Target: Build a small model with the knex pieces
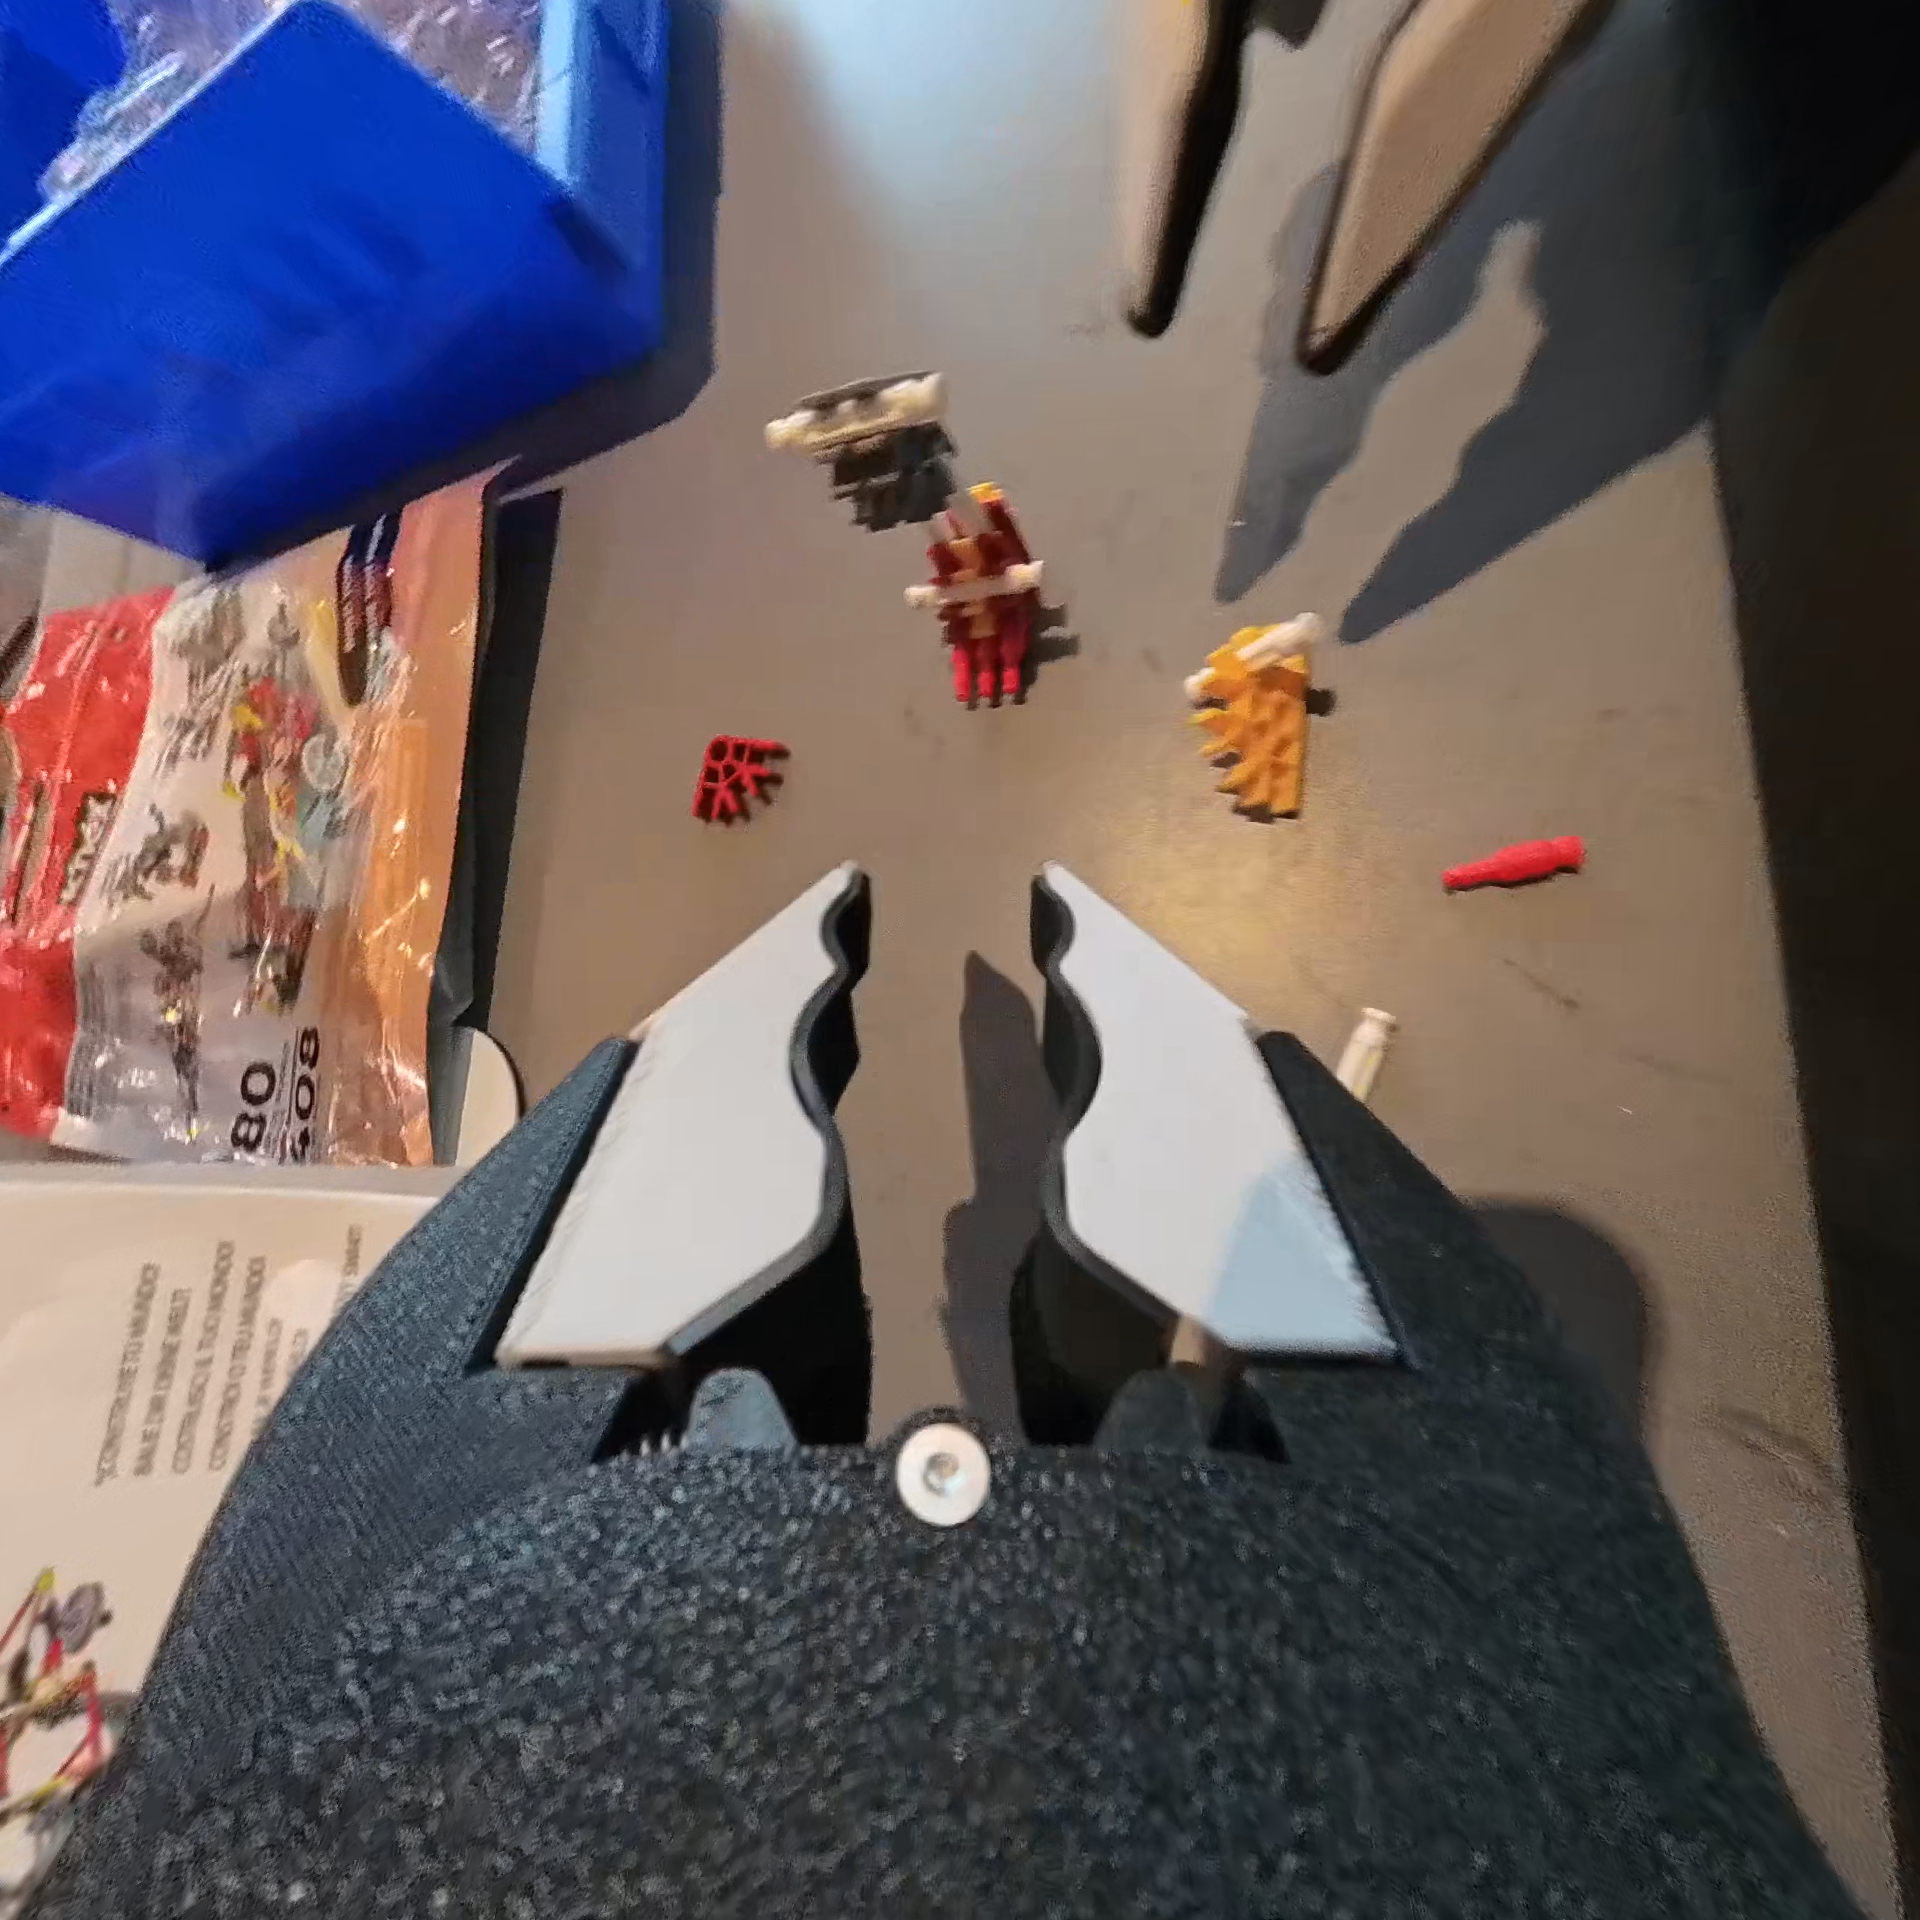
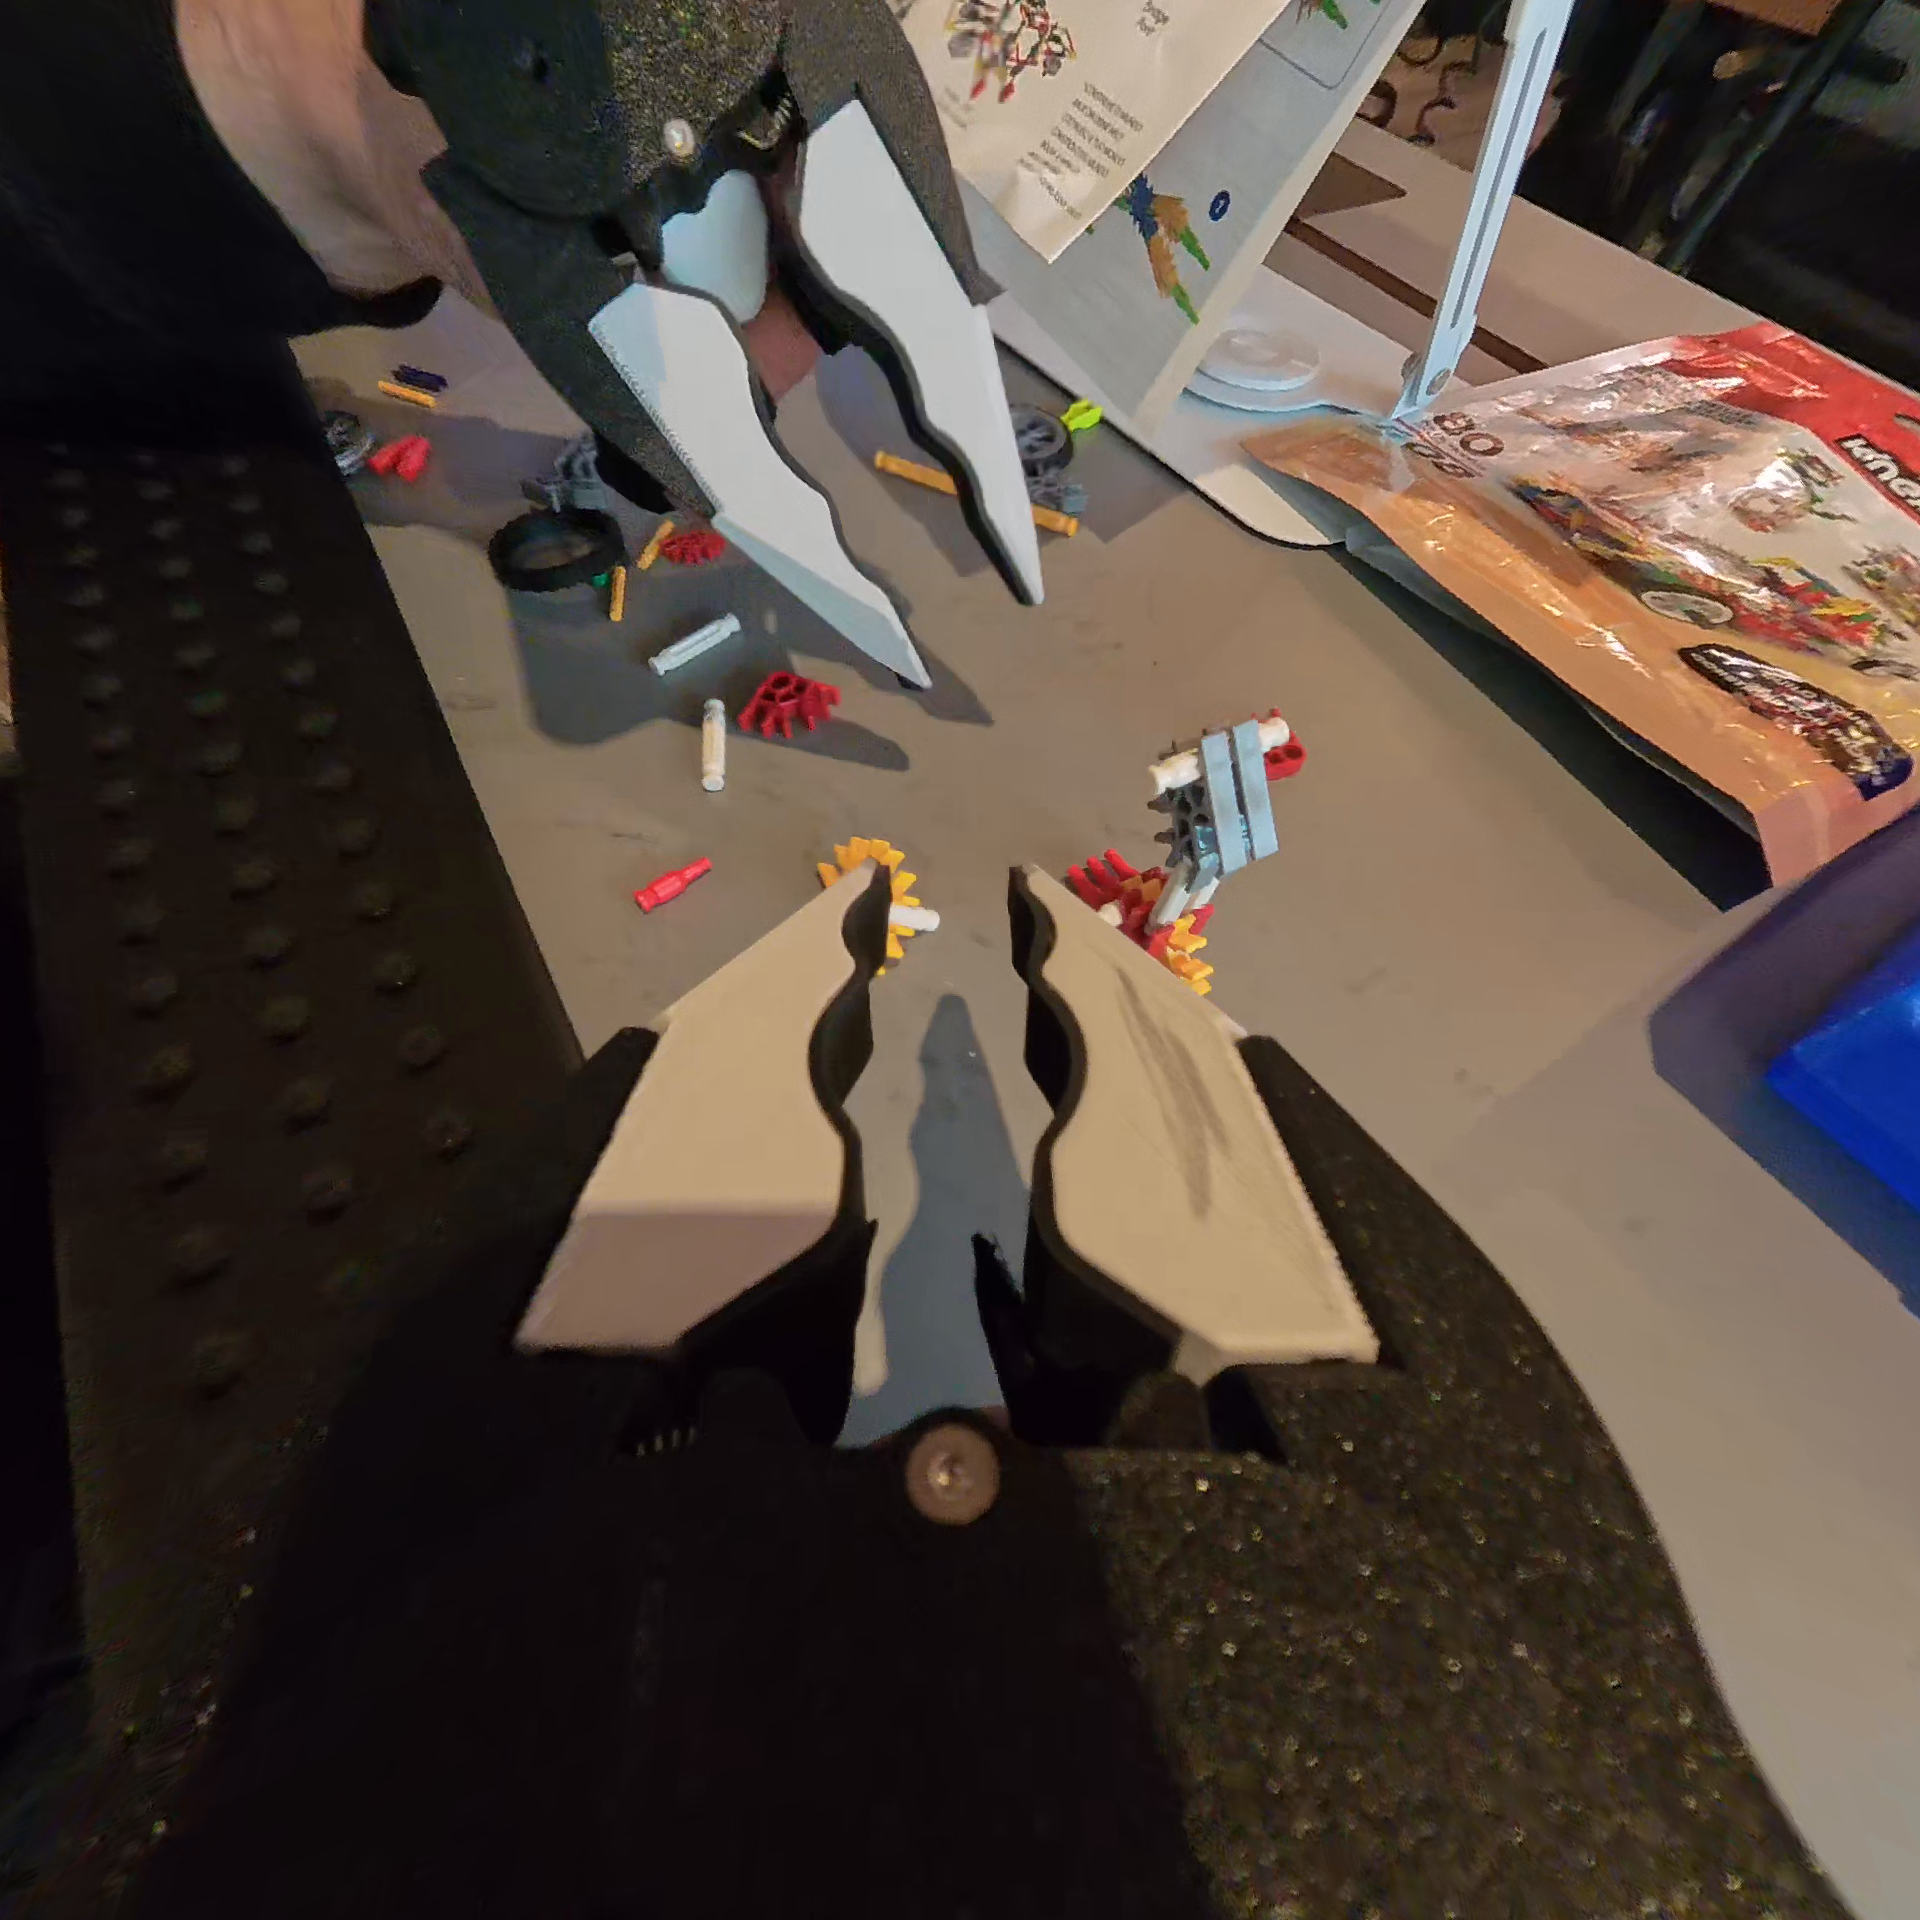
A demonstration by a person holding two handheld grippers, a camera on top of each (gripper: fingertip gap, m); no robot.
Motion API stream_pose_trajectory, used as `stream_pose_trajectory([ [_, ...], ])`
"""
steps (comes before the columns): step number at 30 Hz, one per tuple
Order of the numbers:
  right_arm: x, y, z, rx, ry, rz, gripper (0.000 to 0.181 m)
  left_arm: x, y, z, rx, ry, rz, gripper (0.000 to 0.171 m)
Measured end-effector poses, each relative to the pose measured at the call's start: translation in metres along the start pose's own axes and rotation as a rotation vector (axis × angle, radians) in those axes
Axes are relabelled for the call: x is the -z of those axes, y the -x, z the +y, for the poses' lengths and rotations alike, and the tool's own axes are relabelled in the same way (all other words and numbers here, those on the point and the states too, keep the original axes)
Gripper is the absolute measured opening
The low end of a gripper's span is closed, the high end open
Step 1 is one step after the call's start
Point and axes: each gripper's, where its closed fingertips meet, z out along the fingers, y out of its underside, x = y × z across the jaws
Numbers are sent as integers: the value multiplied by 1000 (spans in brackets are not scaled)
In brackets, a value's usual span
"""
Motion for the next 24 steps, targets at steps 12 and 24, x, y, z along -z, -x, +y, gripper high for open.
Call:
stream_pose_trajectory([
  [12,21,-39,-11,-55,-72,104,22,-62,52,6,197,61,-119,47],
  [24,14,-49,-3,-101,-75,95,22,-82,54,4,376,22,53,16],
])
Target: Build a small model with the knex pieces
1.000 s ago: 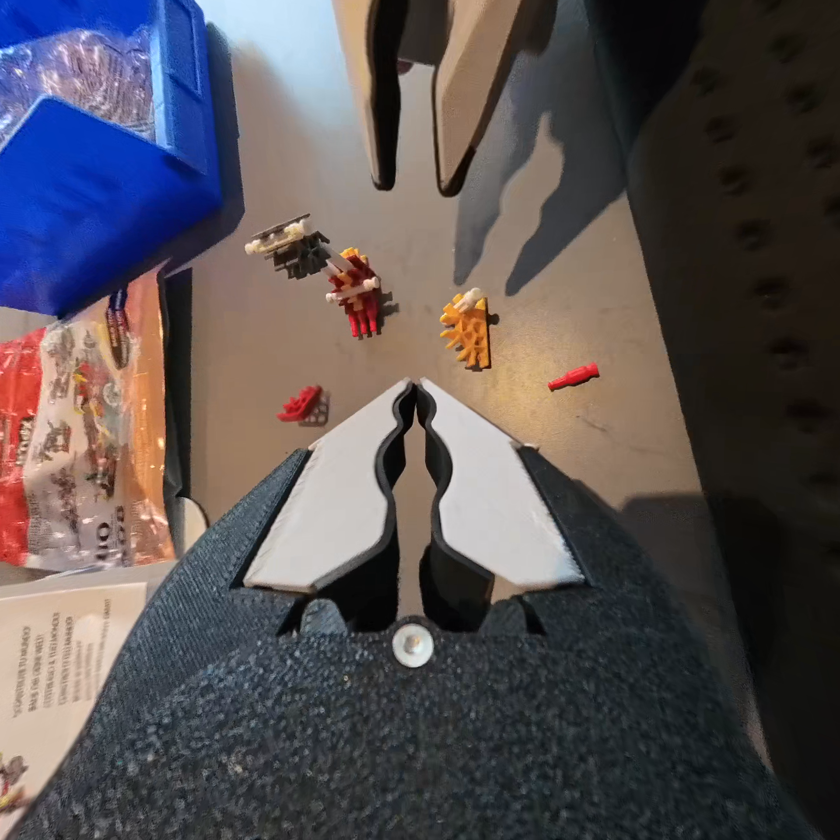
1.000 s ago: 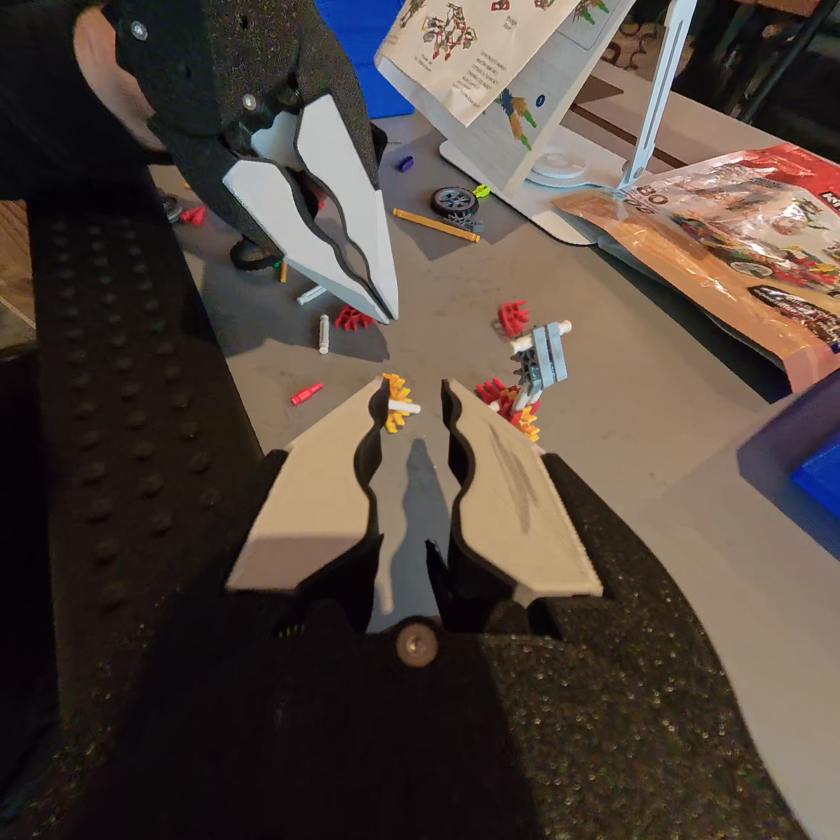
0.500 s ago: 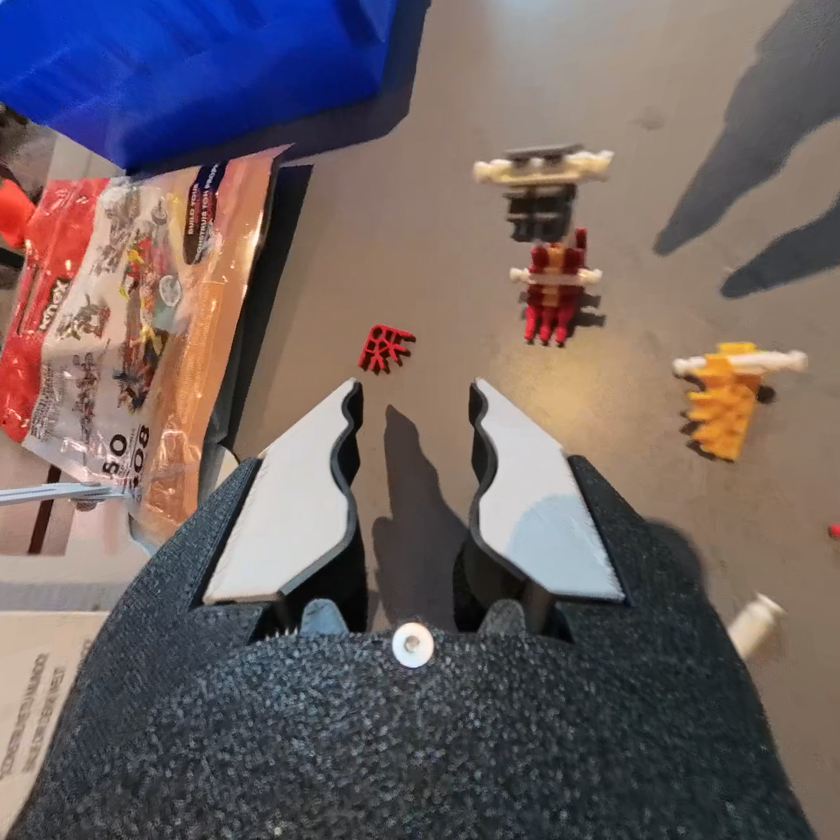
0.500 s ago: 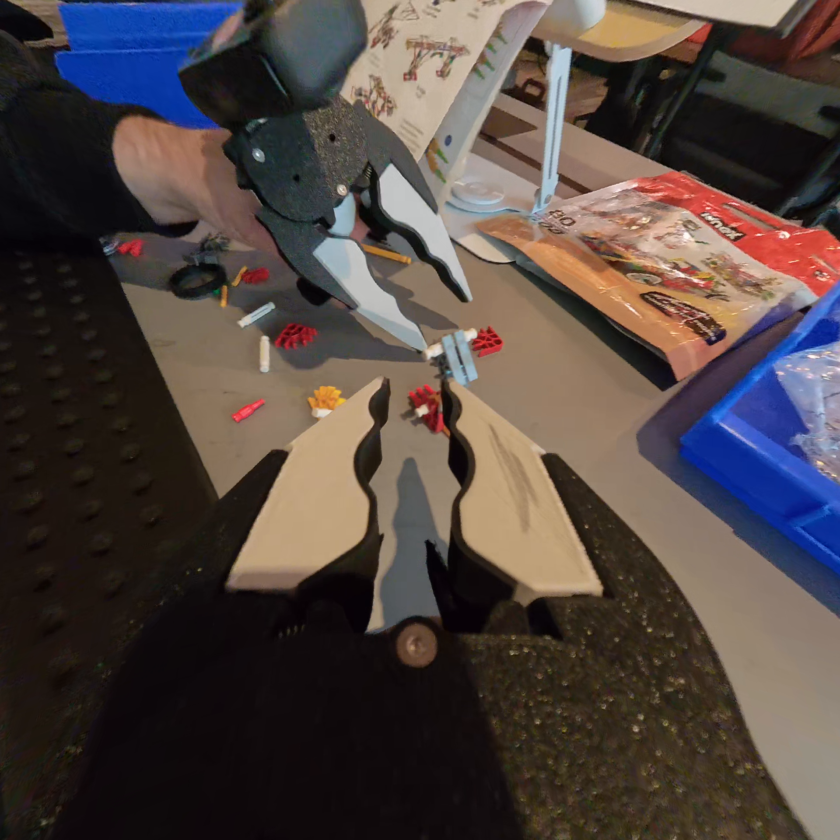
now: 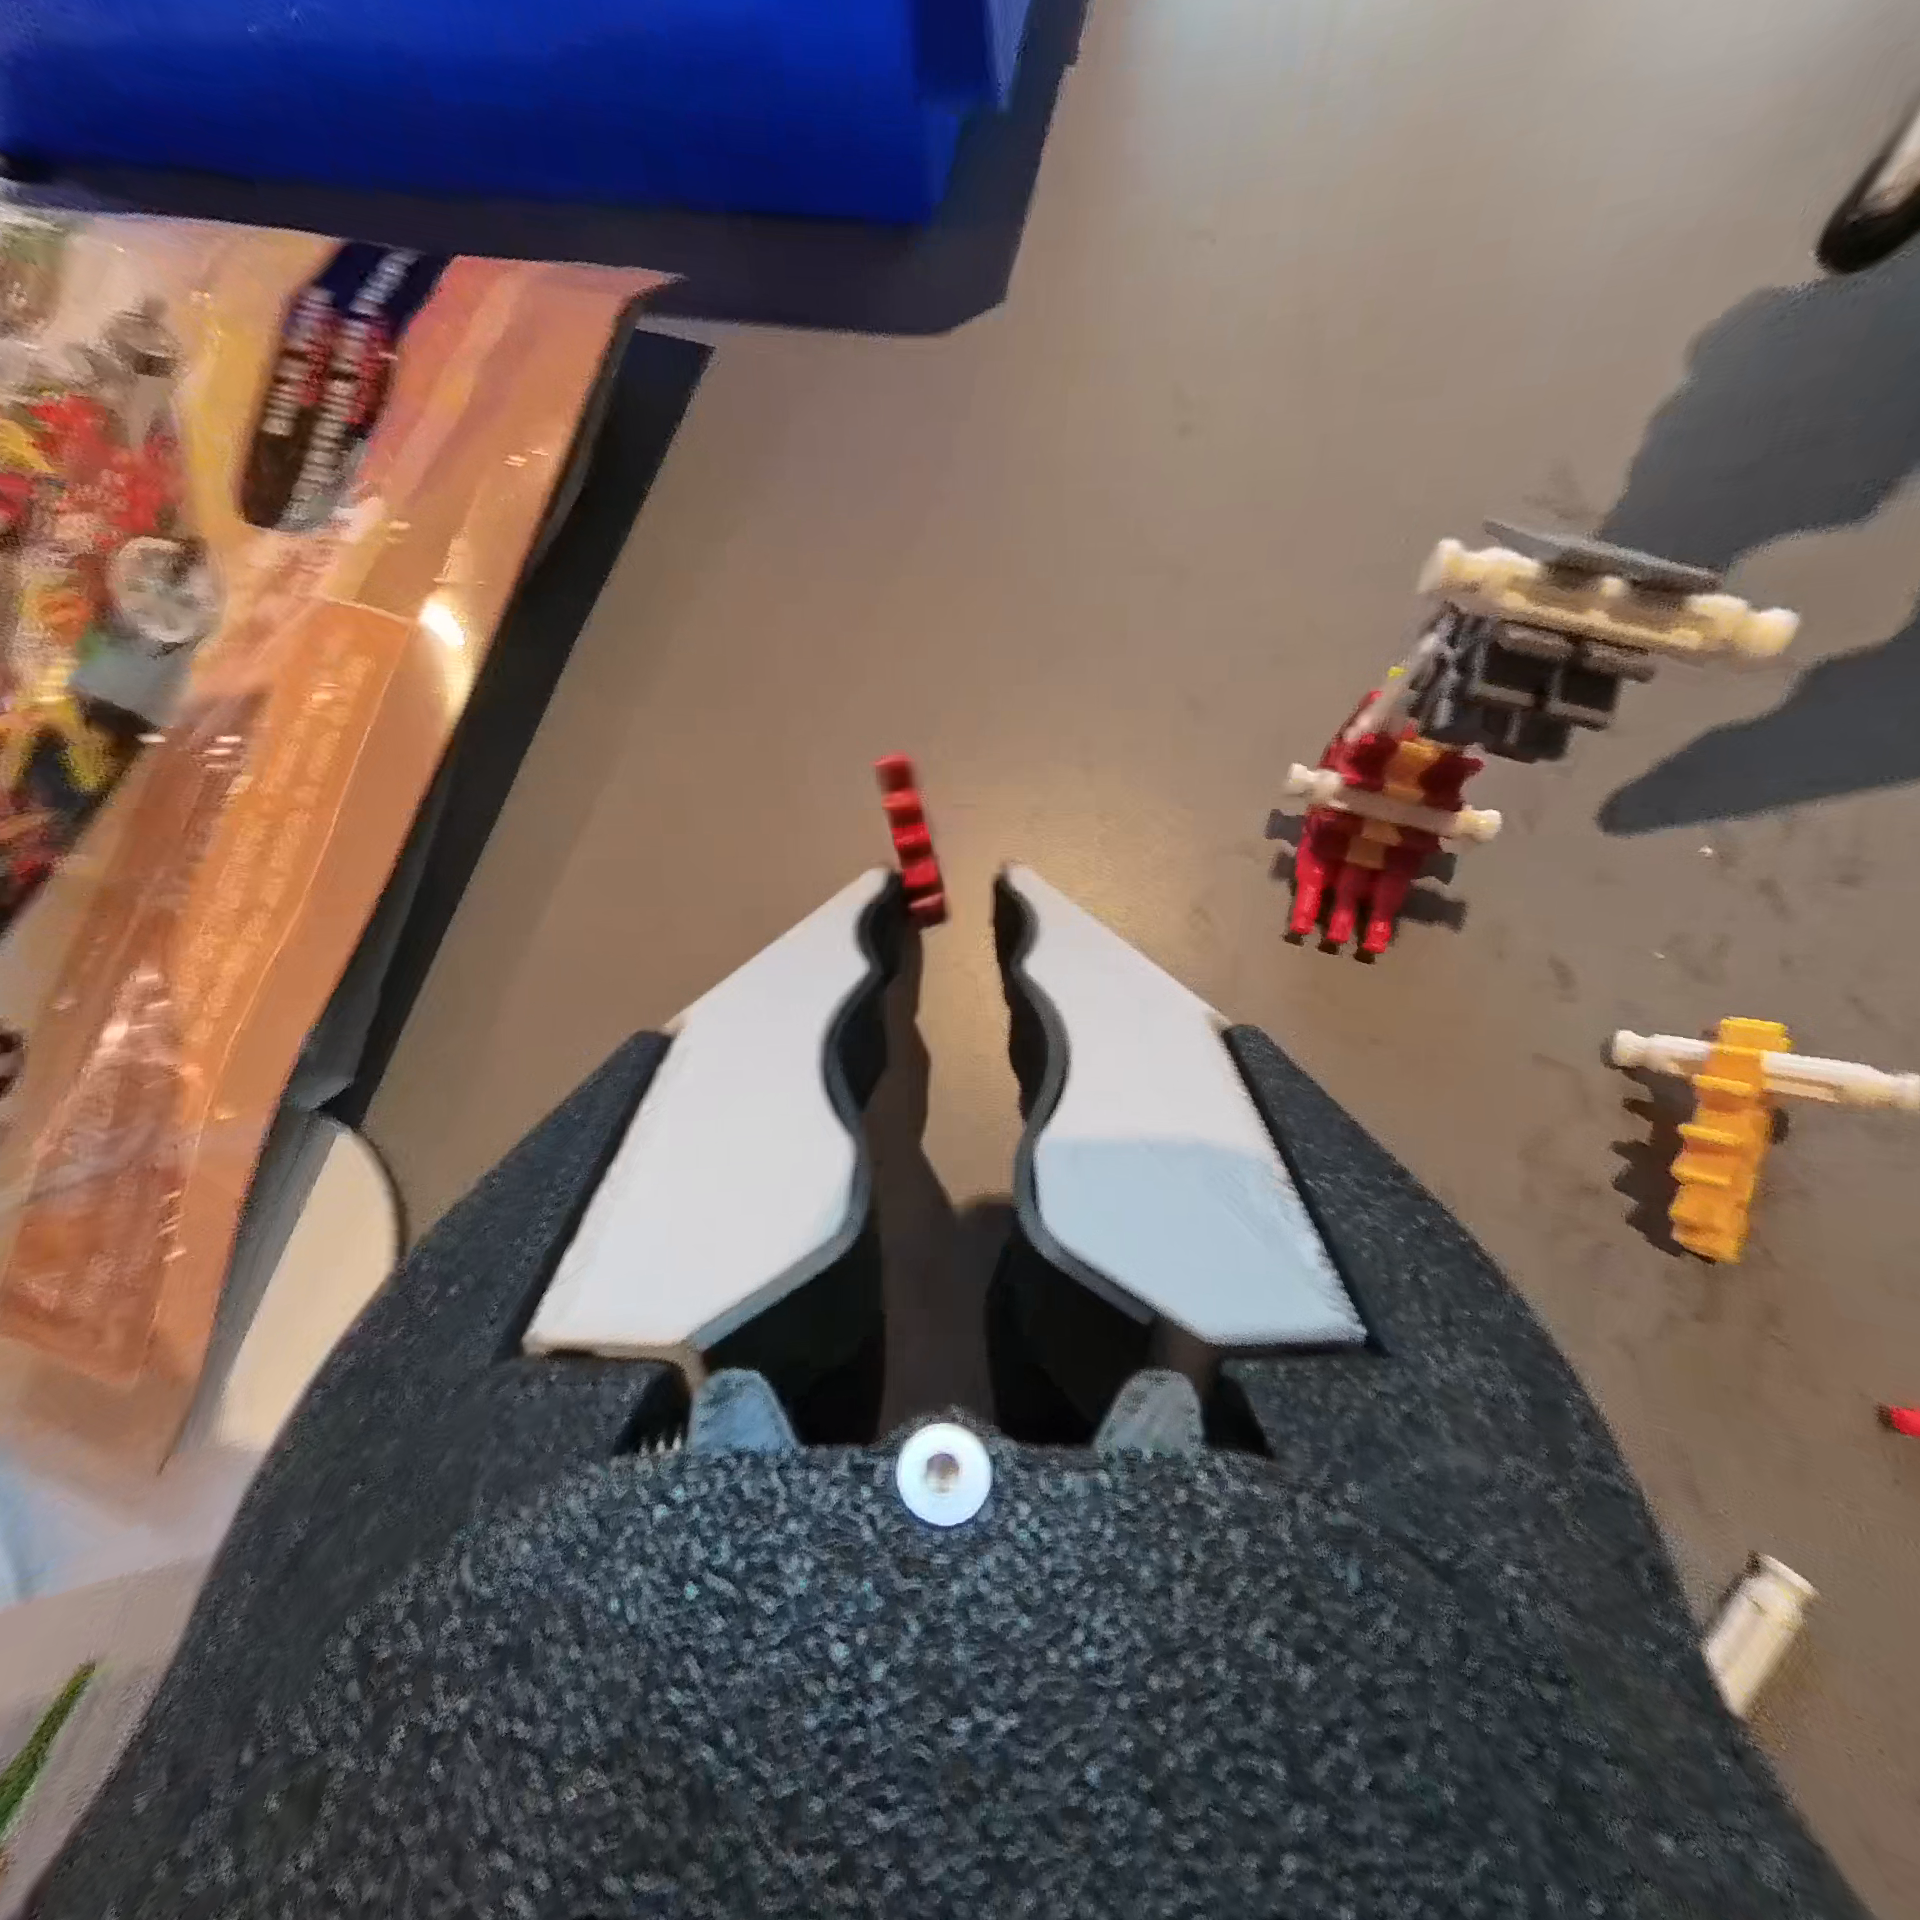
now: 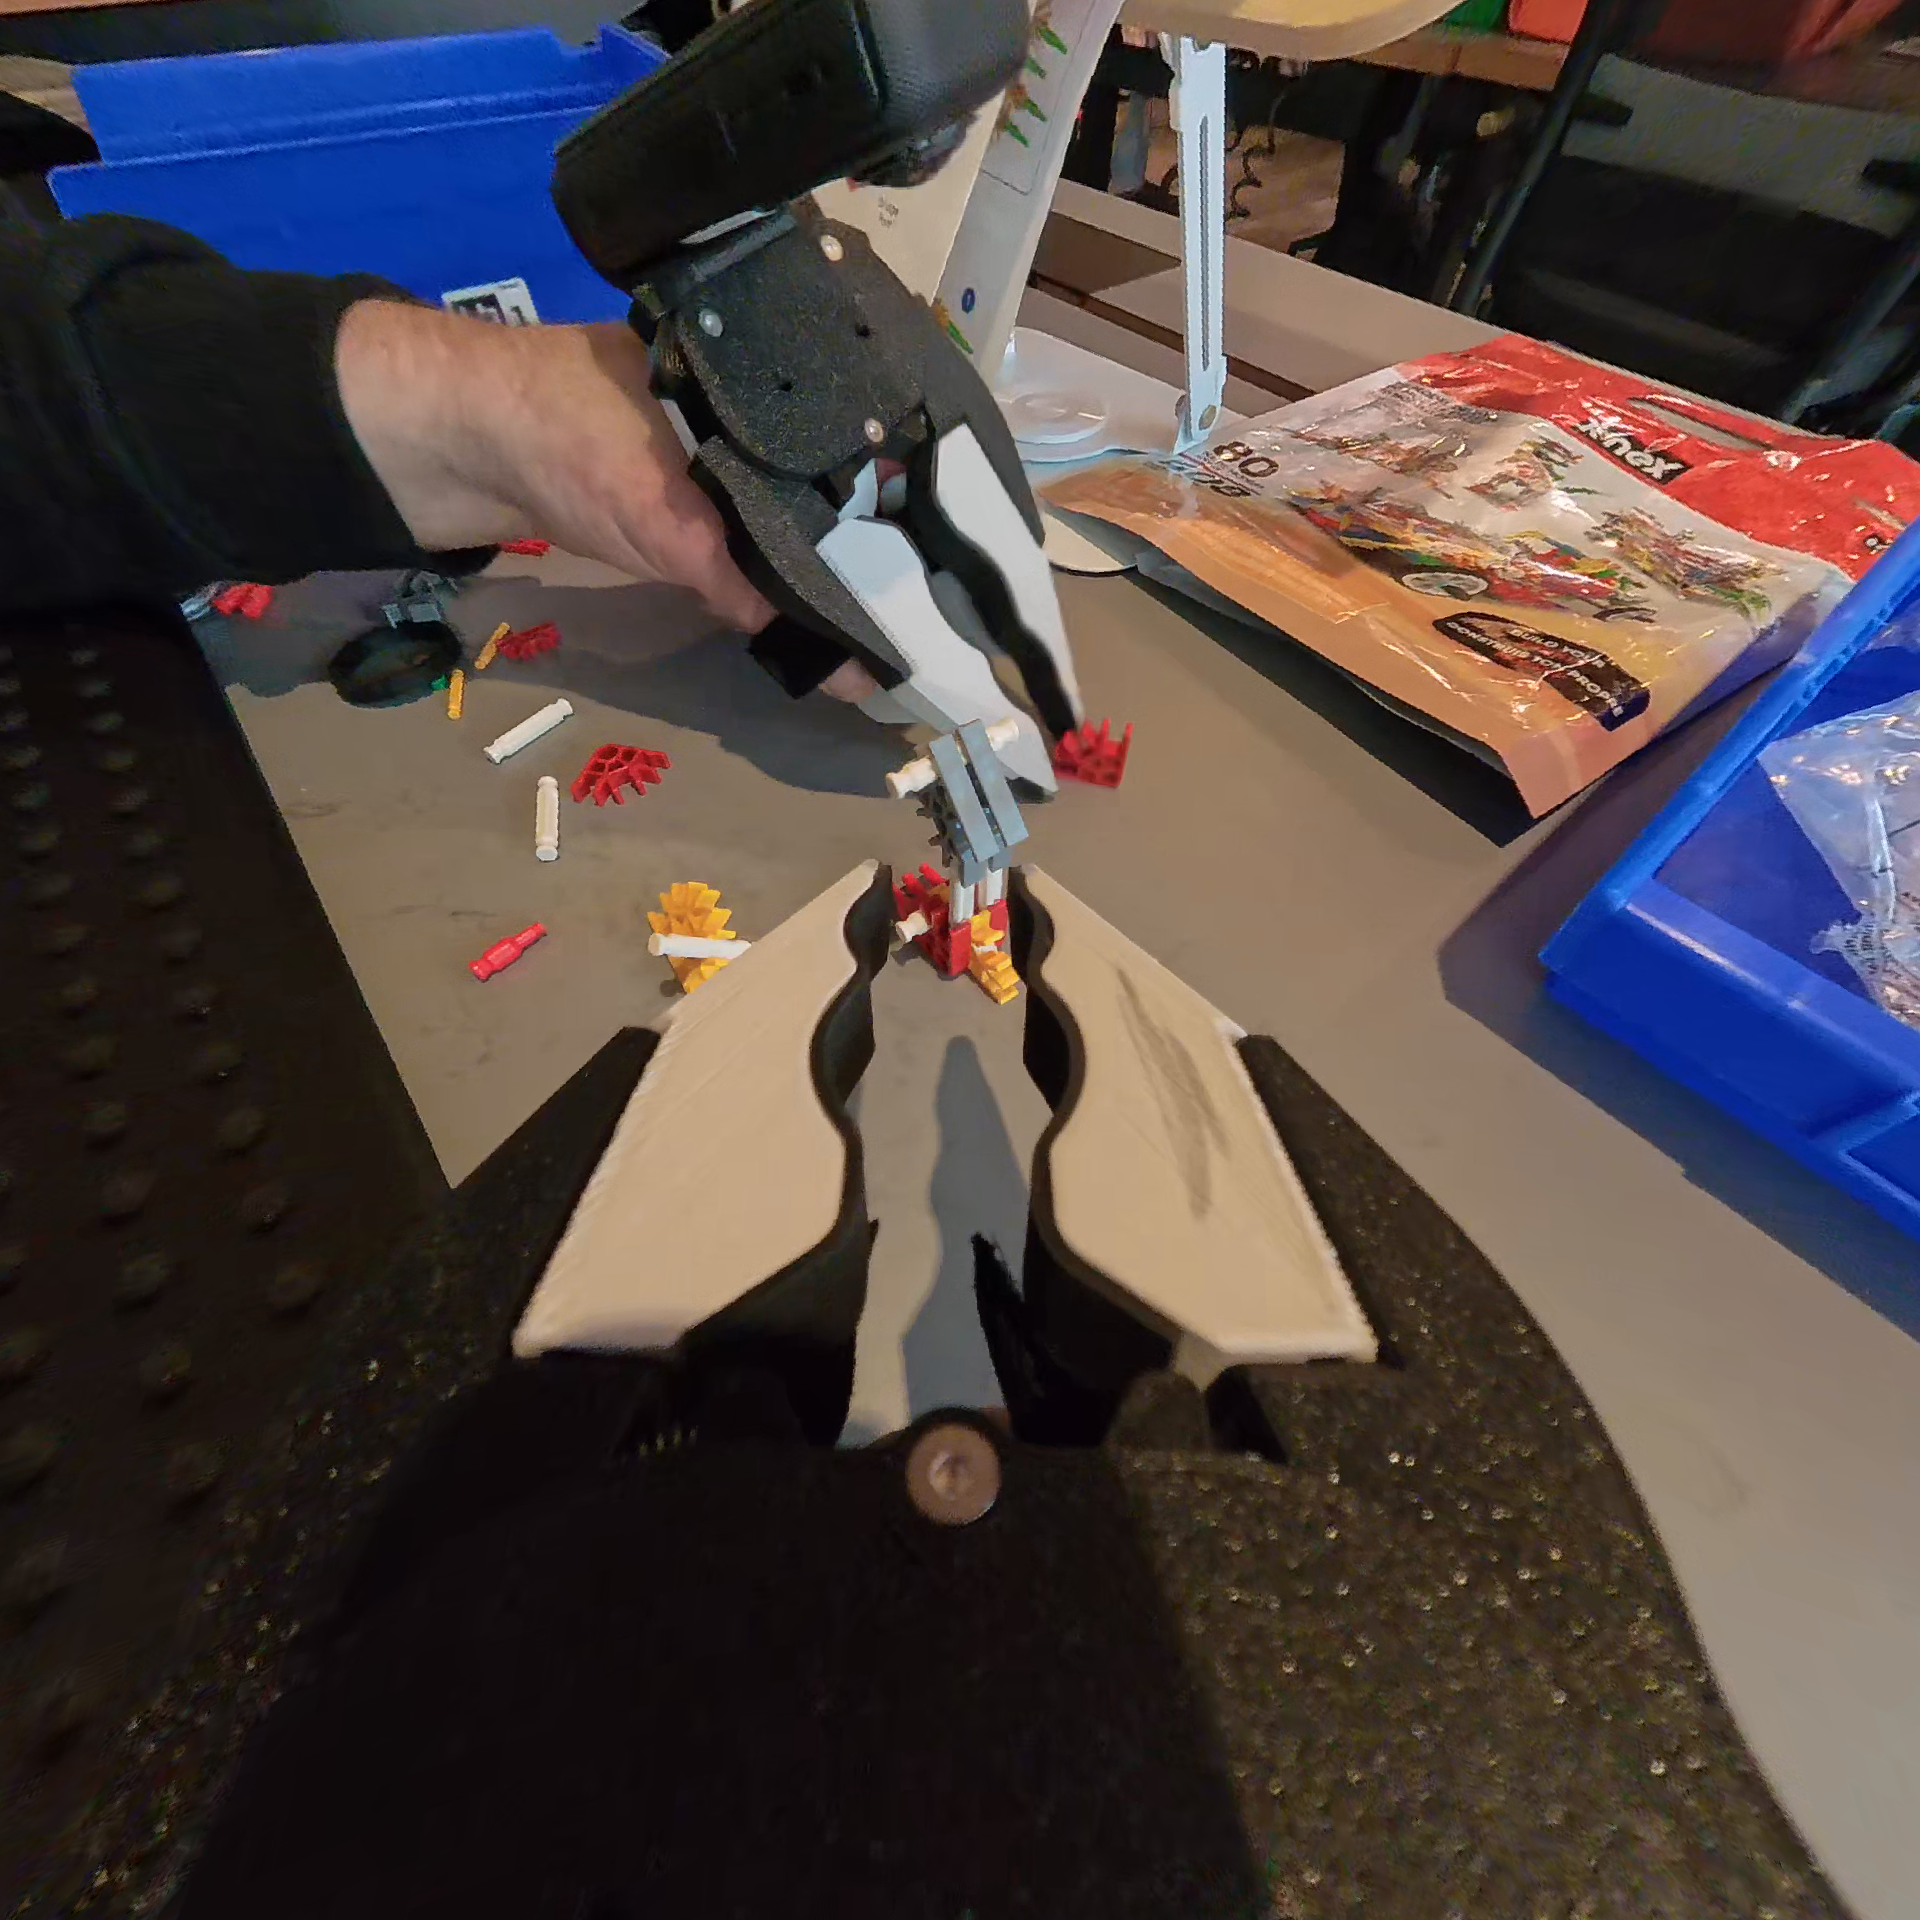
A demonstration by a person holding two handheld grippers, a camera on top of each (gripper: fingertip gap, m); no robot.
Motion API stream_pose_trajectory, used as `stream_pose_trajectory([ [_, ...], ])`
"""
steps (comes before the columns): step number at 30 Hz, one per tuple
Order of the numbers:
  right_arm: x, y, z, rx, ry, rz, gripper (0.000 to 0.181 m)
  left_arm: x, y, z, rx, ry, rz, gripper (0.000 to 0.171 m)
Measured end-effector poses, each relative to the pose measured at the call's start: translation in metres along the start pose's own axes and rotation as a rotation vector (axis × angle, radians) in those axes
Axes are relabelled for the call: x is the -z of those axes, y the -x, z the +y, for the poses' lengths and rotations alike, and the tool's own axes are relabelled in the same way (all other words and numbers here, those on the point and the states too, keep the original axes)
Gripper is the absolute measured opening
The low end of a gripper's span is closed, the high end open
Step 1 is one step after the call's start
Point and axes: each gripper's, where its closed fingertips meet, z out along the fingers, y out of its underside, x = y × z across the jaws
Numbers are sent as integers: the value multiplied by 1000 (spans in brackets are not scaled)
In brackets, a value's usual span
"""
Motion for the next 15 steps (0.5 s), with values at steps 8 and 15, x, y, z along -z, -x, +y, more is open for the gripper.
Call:
stream_pose_trajectory([
  [8,1,-3,1,-2,6,7,22,-1,-5,-2,-64,-26,-1,6],
  [15,9,-11,-17,15,-31,59,21,25,-21,-23,-36,-91,67,5],
])
